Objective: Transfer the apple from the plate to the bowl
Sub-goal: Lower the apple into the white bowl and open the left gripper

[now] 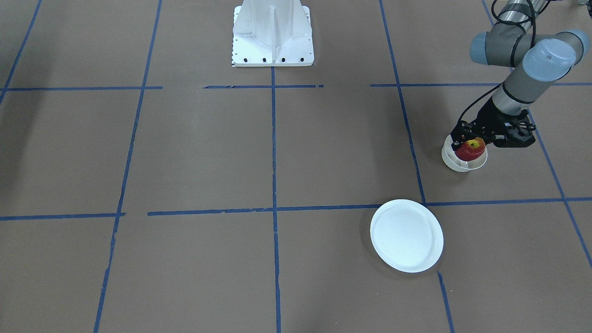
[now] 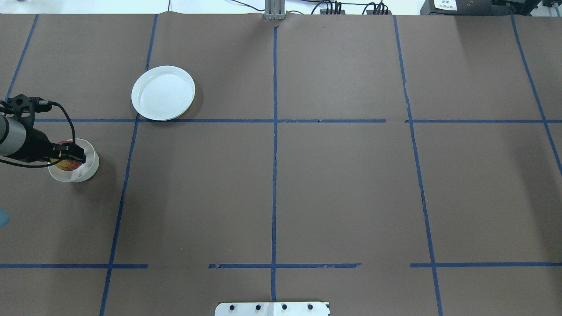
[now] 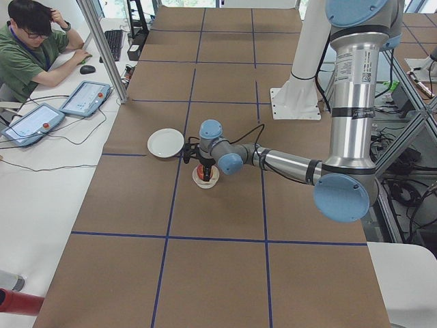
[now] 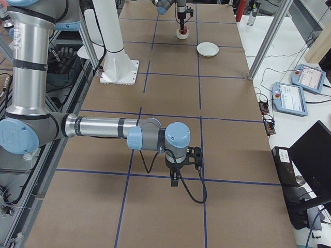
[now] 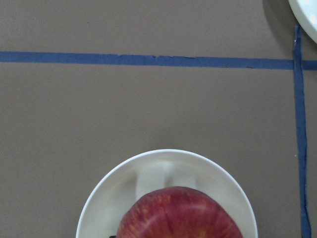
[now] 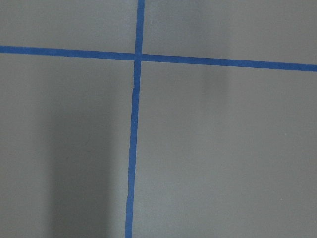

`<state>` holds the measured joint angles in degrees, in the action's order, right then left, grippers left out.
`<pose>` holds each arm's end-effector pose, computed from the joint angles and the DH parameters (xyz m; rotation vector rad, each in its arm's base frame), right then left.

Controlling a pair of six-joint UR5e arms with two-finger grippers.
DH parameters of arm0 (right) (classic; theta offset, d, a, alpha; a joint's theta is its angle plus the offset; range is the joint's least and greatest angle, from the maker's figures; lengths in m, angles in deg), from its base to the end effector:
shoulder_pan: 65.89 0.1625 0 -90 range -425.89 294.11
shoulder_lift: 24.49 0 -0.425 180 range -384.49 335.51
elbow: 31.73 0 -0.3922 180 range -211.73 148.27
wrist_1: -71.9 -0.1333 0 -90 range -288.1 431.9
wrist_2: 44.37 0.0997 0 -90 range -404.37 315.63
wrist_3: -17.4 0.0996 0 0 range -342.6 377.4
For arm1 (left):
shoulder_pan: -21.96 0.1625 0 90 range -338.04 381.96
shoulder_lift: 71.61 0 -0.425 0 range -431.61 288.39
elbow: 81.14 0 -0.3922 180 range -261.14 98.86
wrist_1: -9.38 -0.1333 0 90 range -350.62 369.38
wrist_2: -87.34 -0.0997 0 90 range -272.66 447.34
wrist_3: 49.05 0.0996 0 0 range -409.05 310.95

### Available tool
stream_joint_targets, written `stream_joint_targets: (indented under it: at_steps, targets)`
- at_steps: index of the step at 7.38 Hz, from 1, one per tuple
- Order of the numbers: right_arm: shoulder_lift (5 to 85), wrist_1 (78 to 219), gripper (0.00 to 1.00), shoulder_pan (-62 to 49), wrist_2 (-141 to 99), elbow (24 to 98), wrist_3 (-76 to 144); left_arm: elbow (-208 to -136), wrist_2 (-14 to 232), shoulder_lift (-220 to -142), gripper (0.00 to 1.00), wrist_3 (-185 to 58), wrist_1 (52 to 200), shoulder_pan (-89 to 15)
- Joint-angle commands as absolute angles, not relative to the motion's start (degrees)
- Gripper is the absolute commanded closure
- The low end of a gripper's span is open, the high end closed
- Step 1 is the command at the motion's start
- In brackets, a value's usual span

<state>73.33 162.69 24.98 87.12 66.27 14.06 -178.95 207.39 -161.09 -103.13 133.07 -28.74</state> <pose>0.0739 -0.4322 0.6580 0.0164 -0.7241 -0.0374 0.2629 -0.4529 0.5374 0.1139 0.8512 -0.0544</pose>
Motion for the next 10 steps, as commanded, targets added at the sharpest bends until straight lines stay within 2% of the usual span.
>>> stream_joint_targets:
  at_steps: [1, 2, 6, 8, 10]
  targets:
    - [73.34, 162.69, 0.0, 24.98, 87.12, 66.27, 14.06, -178.7, 207.39, -161.09, 0.27, -102.92, 133.13, -28.75]
    - [73.34, 162.69, 0.0, 24.98, 87.12, 66.27, 14.06, -178.78, 207.39, -161.09, 0.2, -103.01, 133.13, -28.75]
    - [73.34, 162.69, 0.0, 24.98, 87.12, 66.27, 14.06, -179.83, 207.83, -160.91, 0.04, -103.01, 132.87, -29.01]
    - [73.34, 162.69, 0.0, 24.98, 87.12, 66.27, 14.06, -185.0, 208.1, -157.86, 0.01, -102.84, 132.25, -29.89]
    - [73.34, 162.69, 0.0, 24.98, 87.12, 66.27, 14.06, -187.75, 209.84, -152.76, 0.0, -93.35, 132.17, -39.23]
